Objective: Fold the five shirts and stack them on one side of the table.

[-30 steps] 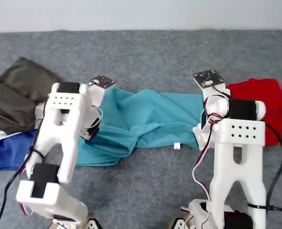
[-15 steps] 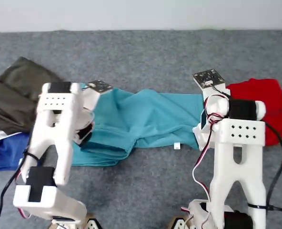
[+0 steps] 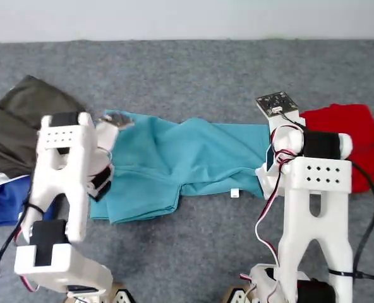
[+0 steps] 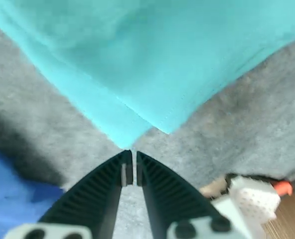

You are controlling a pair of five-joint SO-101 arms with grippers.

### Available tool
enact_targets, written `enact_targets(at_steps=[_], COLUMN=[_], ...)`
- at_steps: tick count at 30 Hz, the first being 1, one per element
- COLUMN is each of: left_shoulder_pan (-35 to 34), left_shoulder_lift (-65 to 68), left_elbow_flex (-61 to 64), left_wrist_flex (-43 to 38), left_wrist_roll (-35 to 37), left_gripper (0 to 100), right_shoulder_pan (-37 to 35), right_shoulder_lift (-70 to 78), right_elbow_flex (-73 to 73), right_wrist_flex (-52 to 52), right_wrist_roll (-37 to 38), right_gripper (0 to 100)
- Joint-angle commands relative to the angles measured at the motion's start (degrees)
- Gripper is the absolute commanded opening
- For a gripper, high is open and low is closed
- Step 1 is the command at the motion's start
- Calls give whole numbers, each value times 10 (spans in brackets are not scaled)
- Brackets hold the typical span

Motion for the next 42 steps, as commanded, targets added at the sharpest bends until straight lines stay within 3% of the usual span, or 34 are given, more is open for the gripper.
enact_targets(at_steps=[1,9,18,32,42], left_shoulder_pan=[21,96,131,116,116], left_shoulder_lift=[9,19,20,20,19], left_elbow_flex=[36,41,74,146,145], left_wrist_flex=[8,-19,-34,-173,-182], left_wrist_roll=[-2,0,-2,0,-1], left_gripper=[16,70,73,70,70], right_shoulder_pan=[1,1,1,0,0], right_shoulder_lift=[-20,-20,-20,-20,-20], right_elbow_flex=[-1,0,0,0,0], right_wrist_flex=[13,14,19,20,21], right_wrist_roll=[3,3,4,6,4], right_gripper=[155,155,155,155,155])
